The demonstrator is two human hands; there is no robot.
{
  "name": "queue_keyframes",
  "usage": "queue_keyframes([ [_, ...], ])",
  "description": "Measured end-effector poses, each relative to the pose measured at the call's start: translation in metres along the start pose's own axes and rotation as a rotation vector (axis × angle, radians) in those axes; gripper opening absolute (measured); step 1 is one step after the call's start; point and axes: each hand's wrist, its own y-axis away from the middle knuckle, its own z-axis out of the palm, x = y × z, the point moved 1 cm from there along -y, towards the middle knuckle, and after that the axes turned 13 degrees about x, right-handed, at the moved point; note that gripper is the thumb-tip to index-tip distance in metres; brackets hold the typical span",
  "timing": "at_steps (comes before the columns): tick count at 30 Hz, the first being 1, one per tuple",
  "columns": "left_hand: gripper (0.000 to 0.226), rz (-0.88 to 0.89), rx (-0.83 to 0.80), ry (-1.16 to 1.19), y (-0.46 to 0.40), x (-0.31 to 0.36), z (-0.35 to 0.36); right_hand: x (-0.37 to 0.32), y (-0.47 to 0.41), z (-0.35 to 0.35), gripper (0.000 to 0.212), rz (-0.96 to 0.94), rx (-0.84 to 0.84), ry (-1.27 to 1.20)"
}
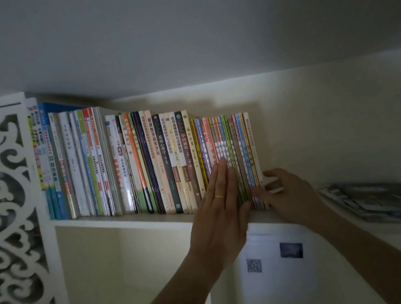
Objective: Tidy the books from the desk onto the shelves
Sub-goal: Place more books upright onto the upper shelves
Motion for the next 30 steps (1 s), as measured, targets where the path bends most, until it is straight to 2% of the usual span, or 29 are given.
queue_keyframes([
  [3,0.062,-0.053,-0.024,0.049,0.011,0.002,0.001,-0.003,0.011,0.0,0.063,-0.092,0.077,0.115],
  [6,0.063,-0.07,-0.054,0.041,0.006,0.004,0.0,-0.011,0.02,-0.001,0.055,-0.155,-0.004,0.197],
  [9,0.066,-0.034,-0.082,-0.015,0.018,0.01,-0.003,-0.011,0.034,-0.005,0.053,-0.206,0.028,0.269],
  [12,0.064,-0.097,-0.019,0.077,0.03,0.018,-0.011,-0.005,0.057,-0.007,0.047,-0.405,0.123,0.337],
  [14,0.061,-0.043,0.009,0.084,0.026,0.022,-0.011,0.0,0.068,-0.009,0.048,-0.537,0.126,0.355],
  [16,0.062,0.044,-0.06,0.034,0.02,0.024,-0.006,0.007,0.071,-0.011,0.049,-0.658,0.147,0.386],
  [18,0.067,0.038,-0.139,-0.009,0.02,0.023,0.001,0.011,0.07,-0.011,0.046,-0.731,0.167,0.46],
  [23,0.067,0.039,-0.17,-0.055,0.021,0.026,0.0,0.0,0.062,-0.013,0.051,-0.59,-0.065,0.556],
  [26,0.066,-0.017,-0.171,-0.026,0.027,0.031,-0.007,0.001,0.071,-0.017,0.052,-0.614,-0.015,0.533],
  [28,0.067,-0.102,-0.124,0.02,0.034,0.034,-0.013,0.006,0.08,-0.016,0.05,-0.678,0.018,0.526],
  [30,0.067,-0.092,-0.061,0.039,0.041,0.036,-0.02,0.012,0.084,-0.014,0.047,-0.7,0.016,0.557],
])
